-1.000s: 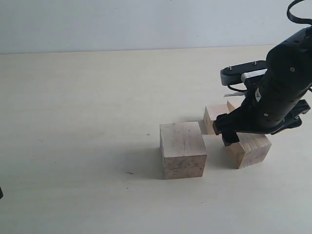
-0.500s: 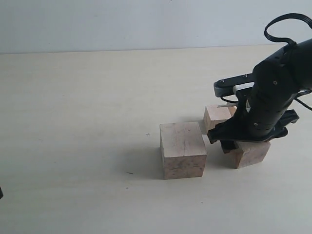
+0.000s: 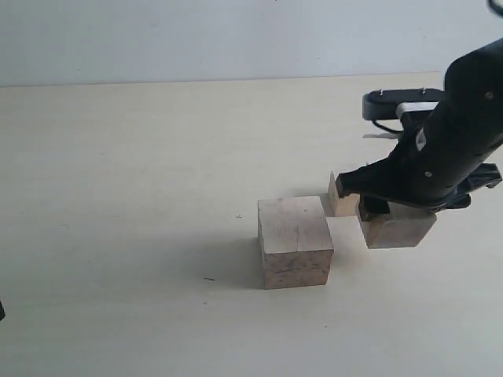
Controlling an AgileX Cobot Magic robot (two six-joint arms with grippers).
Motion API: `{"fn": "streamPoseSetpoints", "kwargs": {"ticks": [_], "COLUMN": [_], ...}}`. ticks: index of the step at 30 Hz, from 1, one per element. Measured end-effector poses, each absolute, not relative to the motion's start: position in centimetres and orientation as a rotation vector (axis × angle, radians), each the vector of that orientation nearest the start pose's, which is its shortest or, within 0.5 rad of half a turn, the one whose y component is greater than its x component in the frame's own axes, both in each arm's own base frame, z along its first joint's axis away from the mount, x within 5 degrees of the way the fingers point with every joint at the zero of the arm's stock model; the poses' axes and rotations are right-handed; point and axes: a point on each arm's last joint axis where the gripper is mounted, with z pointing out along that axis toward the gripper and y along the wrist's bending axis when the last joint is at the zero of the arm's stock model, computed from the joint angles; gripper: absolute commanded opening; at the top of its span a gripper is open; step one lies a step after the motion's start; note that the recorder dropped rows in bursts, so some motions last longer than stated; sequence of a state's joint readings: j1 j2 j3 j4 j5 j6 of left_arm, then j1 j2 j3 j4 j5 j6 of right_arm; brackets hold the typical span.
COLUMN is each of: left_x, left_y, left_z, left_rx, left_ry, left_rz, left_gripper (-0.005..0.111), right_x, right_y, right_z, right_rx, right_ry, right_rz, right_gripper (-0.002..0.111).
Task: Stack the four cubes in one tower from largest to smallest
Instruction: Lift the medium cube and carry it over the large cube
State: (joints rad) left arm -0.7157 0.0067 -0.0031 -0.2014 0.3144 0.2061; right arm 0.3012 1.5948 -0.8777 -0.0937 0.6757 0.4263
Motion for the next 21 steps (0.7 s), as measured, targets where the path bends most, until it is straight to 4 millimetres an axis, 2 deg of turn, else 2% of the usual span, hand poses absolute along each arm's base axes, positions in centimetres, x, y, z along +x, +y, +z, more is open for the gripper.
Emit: {"fn": "streamPoseSetpoints", "kwargs": {"ticks": [6, 10, 14, 17, 21], "left_x": [3.7, 3.7, 3.7, 3.7, 3.7], "left_y": [-4.0, -4.0, -4.0, -4.0, -4.0], "left_z": [18.6, 18.6, 18.6, 18.6, 18.6], "left_rx": [0.695, 0.695, 0.695, 0.695, 0.695], "left_ry": [1.693, 1.693, 1.693, 1.693, 1.693], "left_rz": [-0.554, -0.554, -0.554, -0.554, -0.554], "left_gripper": [0.0, 0.0, 0.0, 0.0, 0.0], "right_x": [24.5, 23.8, 24.0, 24.6, 25.5], "right_y": [8.4, 9.6, 11.8, 13.4, 15.2], "right_z": [23.9, 26.6, 28.8, 29.6, 28.2], "right_rx": [0.021, -0.069, -0.152, -0.173, -0.147], "right_ry": [2.895, 2.917, 2.882, 2.86, 2.894], "right_rz": [0.101, 0.099, 0.157, 0.193, 0.184], "right_gripper": [0.019, 0.019, 0.019, 0.019, 0.019]}}
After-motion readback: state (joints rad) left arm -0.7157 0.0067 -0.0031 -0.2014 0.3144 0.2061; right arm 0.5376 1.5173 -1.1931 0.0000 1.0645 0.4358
